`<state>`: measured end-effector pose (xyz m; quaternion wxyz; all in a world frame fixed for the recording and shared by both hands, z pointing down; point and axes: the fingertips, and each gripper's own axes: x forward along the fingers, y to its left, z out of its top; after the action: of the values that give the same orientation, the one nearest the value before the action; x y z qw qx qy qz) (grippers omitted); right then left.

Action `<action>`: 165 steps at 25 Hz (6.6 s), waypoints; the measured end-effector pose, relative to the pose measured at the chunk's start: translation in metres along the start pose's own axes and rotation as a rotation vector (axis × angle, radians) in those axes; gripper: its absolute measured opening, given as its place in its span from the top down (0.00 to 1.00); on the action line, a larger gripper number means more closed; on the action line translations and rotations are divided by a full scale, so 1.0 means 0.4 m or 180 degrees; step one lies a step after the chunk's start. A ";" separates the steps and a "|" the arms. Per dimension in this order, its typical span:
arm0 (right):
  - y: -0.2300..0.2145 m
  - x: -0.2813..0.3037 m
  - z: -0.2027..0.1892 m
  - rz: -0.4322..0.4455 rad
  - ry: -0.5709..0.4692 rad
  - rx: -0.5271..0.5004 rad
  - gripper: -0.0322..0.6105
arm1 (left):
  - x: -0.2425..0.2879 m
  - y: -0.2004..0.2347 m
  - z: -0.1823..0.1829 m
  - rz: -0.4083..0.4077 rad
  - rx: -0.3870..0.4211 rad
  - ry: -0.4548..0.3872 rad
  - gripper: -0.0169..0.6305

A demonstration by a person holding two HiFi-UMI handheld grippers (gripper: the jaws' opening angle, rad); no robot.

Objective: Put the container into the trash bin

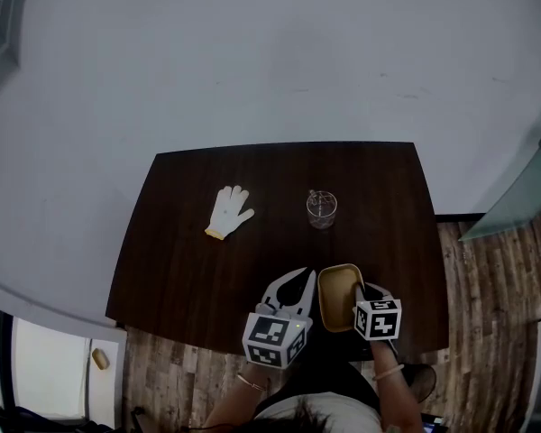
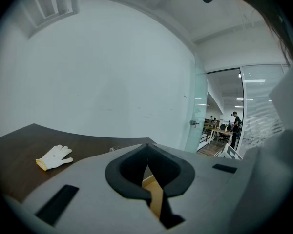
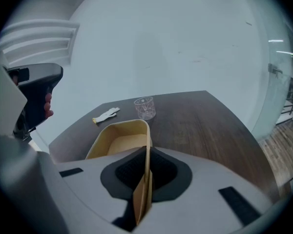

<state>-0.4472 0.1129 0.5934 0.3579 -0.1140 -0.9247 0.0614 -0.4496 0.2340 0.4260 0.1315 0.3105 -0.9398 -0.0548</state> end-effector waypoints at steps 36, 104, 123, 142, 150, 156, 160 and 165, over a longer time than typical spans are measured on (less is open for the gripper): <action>-0.393 -0.711 -0.388 -0.1755 -0.0660 0.1302 0.92 | -0.071 -0.828 -0.133 -0.2294 0.0481 0.0322 0.95; -1.097 -0.931 -1.520 -0.2965 0.0128 0.3499 0.91 | 0.152 -1.850 -1.031 -0.4195 0.1335 0.1760 0.95; -1.239 -0.565 -1.943 -0.2842 0.0313 0.3962 0.83 | 0.264 -1.860 -1.606 -0.4219 0.1467 0.1940 0.95; -1.134 -0.757 -1.682 -0.2856 -0.0166 0.3868 0.80 | 0.143 -1.865 -1.354 -0.4272 0.1467 0.1931 0.95; -1.073 -0.936 -1.460 -0.2937 -0.0321 0.3719 0.84 | 0.067 -1.912 -1.114 -0.4354 0.1496 0.1818 0.95; -1.023 -1.033 -1.309 -0.3058 -0.0457 0.3605 0.86 | 0.040 -1.913 -0.967 -0.4393 0.1504 0.1726 0.95; -0.991 -1.089 -1.236 -0.3194 -0.0600 0.3591 0.88 | 0.023 -1.912 -0.895 -0.4424 0.1493 0.1675 0.95; -0.967 -1.145 -1.146 -0.3323 -0.0696 0.3479 0.89 | 0.022 -1.904 -0.820 -0.4430 0.1467 0.1655 0.95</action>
<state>0.1269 -0.3631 0.7095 0.2524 0.5380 -0.7270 0.3441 0.0694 -0.3885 0.6019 0.2152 0.8515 -0.4552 0.1466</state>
